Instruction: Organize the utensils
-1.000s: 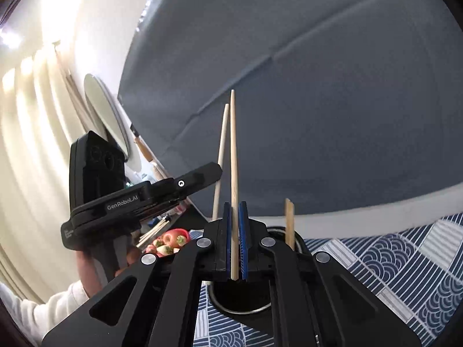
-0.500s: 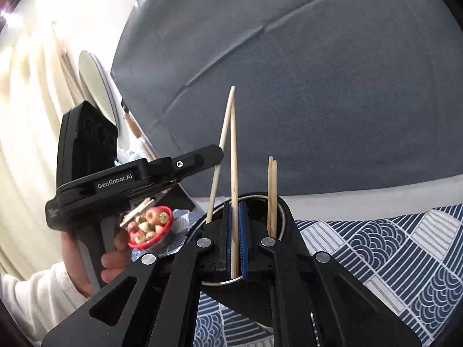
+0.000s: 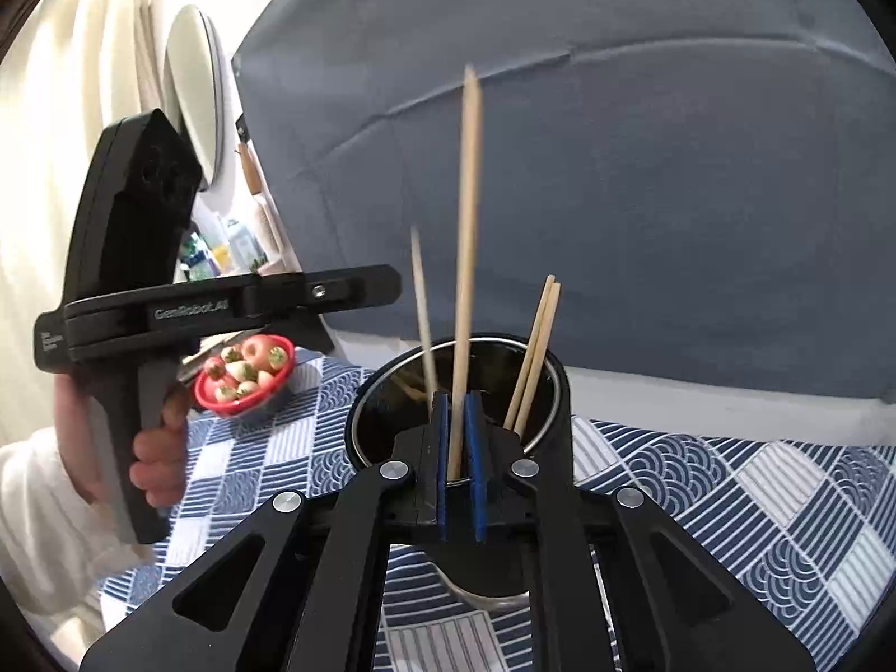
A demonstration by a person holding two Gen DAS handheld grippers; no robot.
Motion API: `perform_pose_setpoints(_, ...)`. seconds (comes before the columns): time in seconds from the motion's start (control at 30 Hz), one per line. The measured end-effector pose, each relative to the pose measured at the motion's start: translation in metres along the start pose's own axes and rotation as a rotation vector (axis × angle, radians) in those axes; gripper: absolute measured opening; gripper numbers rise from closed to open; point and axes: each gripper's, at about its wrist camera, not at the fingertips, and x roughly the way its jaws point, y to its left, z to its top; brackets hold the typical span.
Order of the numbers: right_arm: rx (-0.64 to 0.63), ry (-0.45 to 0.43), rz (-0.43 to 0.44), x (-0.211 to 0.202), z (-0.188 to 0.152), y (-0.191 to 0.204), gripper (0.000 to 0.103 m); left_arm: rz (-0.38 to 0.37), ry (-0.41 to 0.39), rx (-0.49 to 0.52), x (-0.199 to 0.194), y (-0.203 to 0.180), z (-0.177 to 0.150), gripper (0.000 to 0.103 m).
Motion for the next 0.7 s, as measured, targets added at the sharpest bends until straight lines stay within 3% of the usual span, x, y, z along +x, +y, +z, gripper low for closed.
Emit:
perform_pose_setpoints(0.1, -0.028, 0.001, -0.043, -0.007, 0.002, 0.007, 0.016, 0.018, -0.019, -0.003, -0.01, 0.002, -0.002, 0.04)
perform_pose_setpoints(0.13, -0.038, 0.0, -0.055, -0.01, 0.003, 0.009, 0.03, 0.019, -0.027, -0.011, -0.015, 0.004, -0.003, 0.047)
perform_pose_setpoints(0.17, -0.043, -0.003, -0.064, -0.011, 0.003, 0.009, 0.044, 0.025, -0.032, -0.017, -0.018, 0.004, -0.003, 0.053)
perform_pose_setpoints(0.3, -0.052, -0.003, -0.052, -0.025, 0.003, 0.012, 0.053, 0.075, -0.02, -0.038, -0.025, 0.007, -0.006, 0.069)
perform_pose_setpoints(0.37, -0.058, -0.003, -0.058, -0.03, 0.005, 0.015, 0.066, 0.09, -0.01, -0.036, -0.029, 0.006, -0.009, 0.08)
perform_pose_setpoints(0.53, -0.069, 0.003, -0.087, -0.038, 0.005, 0.023, 0.083, 0.125, 0.011, -0.032, -0.039, 0.004, -0.016, 0.095)
perform_pose_setpoints(0.7, -0.086, 0.028, -0.126, -0.044, 0.001, 0.031, 0.087, 0.159, 0.035, -0.047, -0.046, 0.005, -0.023, 0.097)
